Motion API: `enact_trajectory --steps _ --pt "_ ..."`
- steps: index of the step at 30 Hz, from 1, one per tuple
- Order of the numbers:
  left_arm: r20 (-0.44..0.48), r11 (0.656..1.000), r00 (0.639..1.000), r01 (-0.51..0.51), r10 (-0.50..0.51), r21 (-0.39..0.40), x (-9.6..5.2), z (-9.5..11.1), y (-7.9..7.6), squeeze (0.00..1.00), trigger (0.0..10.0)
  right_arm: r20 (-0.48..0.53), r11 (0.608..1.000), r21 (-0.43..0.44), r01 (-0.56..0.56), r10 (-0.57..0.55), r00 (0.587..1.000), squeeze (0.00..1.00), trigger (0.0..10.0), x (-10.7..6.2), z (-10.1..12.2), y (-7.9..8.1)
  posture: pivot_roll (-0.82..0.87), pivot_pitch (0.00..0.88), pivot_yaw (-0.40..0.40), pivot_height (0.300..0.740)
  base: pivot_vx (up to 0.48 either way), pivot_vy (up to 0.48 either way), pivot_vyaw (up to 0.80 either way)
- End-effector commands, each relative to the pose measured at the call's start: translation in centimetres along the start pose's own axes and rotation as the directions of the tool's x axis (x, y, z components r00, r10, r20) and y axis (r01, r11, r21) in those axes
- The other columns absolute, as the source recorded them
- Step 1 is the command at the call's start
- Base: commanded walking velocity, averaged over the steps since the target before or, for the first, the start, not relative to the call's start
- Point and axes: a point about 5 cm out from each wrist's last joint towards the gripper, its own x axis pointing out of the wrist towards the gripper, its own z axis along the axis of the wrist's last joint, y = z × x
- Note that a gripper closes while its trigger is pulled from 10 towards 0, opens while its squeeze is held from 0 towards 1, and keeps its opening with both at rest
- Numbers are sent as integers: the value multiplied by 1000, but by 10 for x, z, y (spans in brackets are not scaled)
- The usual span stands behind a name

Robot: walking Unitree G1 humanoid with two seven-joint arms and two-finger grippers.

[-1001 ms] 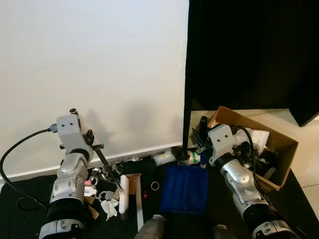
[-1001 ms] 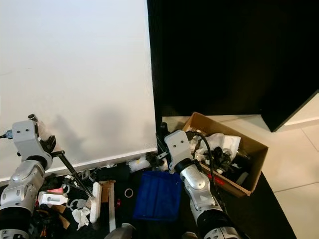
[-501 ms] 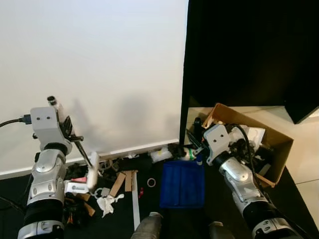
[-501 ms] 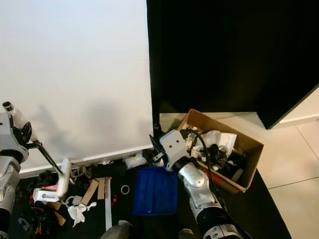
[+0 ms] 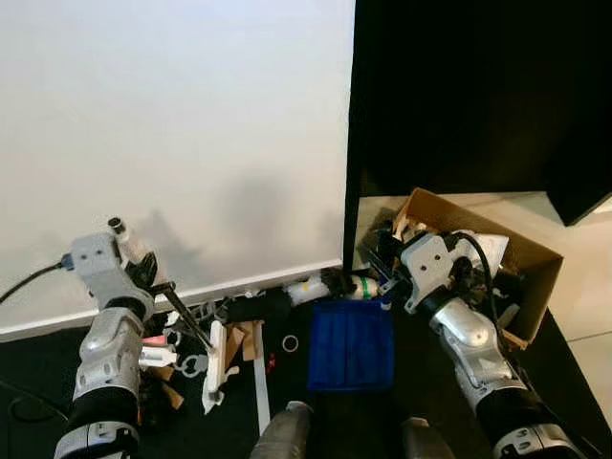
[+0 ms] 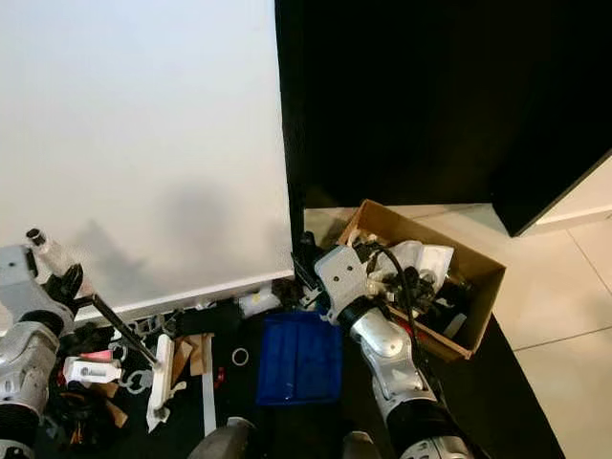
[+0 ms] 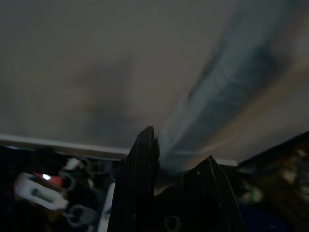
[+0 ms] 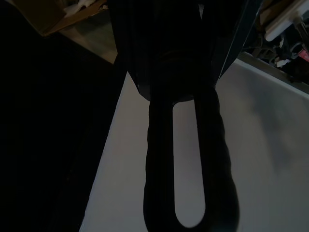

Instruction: Sweep floor

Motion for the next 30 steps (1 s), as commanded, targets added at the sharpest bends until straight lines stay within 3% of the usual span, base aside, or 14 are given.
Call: enact_trajectory --steps 1,3,5,10,17,21,25,29,30 --pt "-87 989 995 26 -40 -147 -8 -27 -3 82 10000 -12 1000 10 -5 5 1000 0 10000 -4 -3 3 60 418 97 740 0 0 0" --pt "-41 957 991 115 -130 -265 -6 -21 -23 82 10000 -15 1000 14 -12 12 1000 0 10000 -3 -3 6 64 418 94 740 0 0 0" --pt "-18 938 981 179 -193 -298 -7 -17 -38 82 10000 -17 1000 18 -17 18 1000 0 10000 -2 -4 9 69 416 95 740 0 0 0" --pt "-28 906 938 327 -347 -269 -13 -15 -70 75 10000 -24 999 26 -26 27 999 0 10000 -1 -5 14 89 410 99 740 0 0 0" --pt "-84 871 882 435 -463 -230 -29 -18 -102 71 10000 -26 999 31 -29 29 999 0 10000 1 -6 18 99 402 101 740 0 0 0" --pt "-73 869 877 454 -475 -196 -35 -2 -102 67 10000 -26 999 28 -22 23 999 0 10000 1 -6 16 100 399 105 740 0 0 0" --pt "-36 893 895 441 -446 -87 -33 26 -87 71 10000 -30 1000 26 -15 16 999 0 10000 0 -7 15 107 397 109 740 0 0 0" --pt "-21 905 905 423 -424 -31 -33 40 -77 67 10000 -32 1000 26 -14 15 999 0 10000 -1 -7 15 119 392 111 740 0 0 0" --pt "-16 914 914 405 -405 23 -33 52 -68 71 10000 -33 1000 26 -15 16 999 0 10000 -1 -8 15 124 388 111 740 0 0 0"
